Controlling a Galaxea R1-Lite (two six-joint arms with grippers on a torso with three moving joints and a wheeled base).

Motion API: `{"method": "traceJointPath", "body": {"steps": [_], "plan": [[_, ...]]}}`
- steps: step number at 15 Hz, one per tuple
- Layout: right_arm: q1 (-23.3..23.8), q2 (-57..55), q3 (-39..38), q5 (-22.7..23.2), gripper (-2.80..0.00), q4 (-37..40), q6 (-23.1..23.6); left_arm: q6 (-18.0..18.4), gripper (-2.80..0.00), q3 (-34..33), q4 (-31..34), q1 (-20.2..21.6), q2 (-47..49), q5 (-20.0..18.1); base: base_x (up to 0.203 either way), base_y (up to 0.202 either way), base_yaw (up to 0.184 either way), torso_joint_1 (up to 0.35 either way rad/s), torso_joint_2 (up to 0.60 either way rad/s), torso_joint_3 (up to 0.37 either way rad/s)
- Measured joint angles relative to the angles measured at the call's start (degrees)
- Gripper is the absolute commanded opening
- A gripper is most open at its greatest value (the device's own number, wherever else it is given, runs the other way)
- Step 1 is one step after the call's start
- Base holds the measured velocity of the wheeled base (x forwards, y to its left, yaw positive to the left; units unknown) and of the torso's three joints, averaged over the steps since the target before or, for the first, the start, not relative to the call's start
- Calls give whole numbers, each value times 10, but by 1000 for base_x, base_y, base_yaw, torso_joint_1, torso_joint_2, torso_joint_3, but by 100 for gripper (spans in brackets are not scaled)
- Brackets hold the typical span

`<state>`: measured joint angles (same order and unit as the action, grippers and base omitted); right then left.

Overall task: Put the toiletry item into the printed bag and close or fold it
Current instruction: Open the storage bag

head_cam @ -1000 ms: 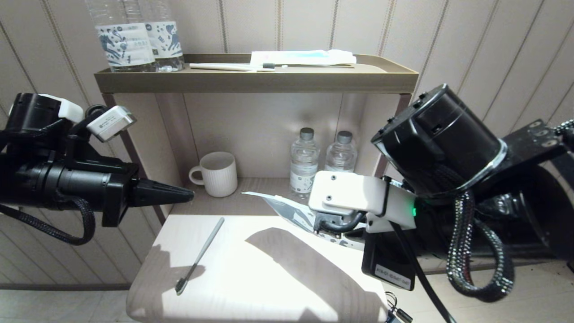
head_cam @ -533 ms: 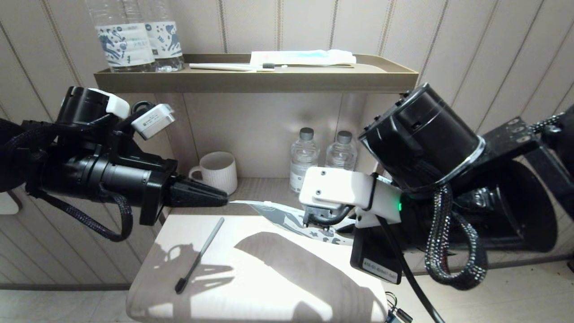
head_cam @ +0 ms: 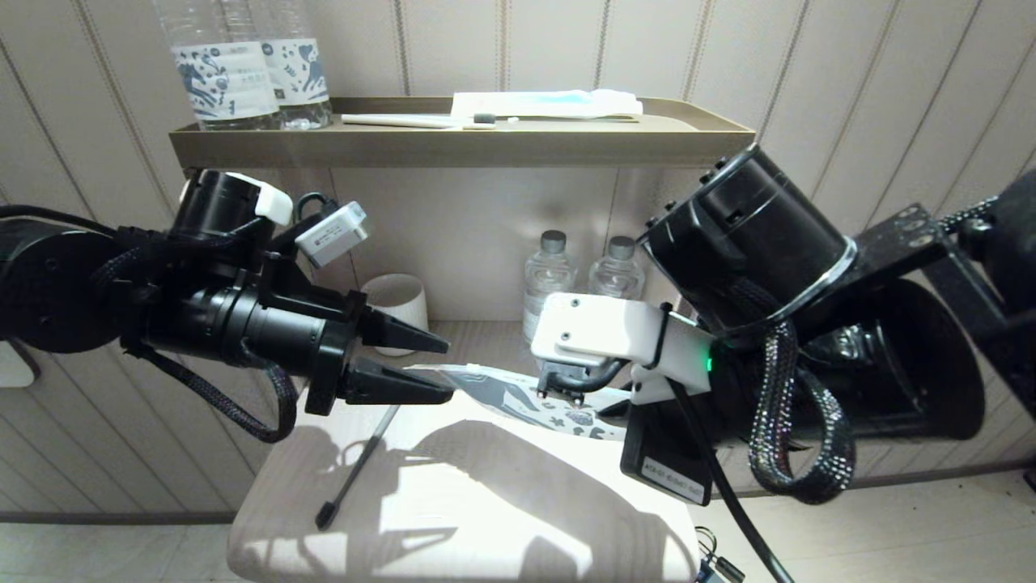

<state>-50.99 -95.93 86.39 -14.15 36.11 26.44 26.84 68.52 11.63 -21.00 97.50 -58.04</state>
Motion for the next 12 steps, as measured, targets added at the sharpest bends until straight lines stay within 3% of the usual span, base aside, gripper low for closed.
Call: {"method": "traceJointPath", "body": {"steps": [2, 4, 10, 12], "plan": [[0, -8, 13, 16, -280, 1, -7, 31, 0, 2, -2, -1, 10, 23, 0, 0, 0, 0, 0, 0], [1, -13, 17, 26, -280, 1, -12, 39, 0, 0, -29, -1, 16, 45, 0, 0, 0, 0, 0, 0], [12, -26, 21, 47, -280, 1, -26, 35, 0, -75, -263, 4, 12, 142, 0, 0, 0, 0, 0, 0], [16, -26, 22, 48, -280, 1, -27, 38, 0, -97, -302, 5, 4, 159, 0, 0, 0, 0, 0, 0]]}}
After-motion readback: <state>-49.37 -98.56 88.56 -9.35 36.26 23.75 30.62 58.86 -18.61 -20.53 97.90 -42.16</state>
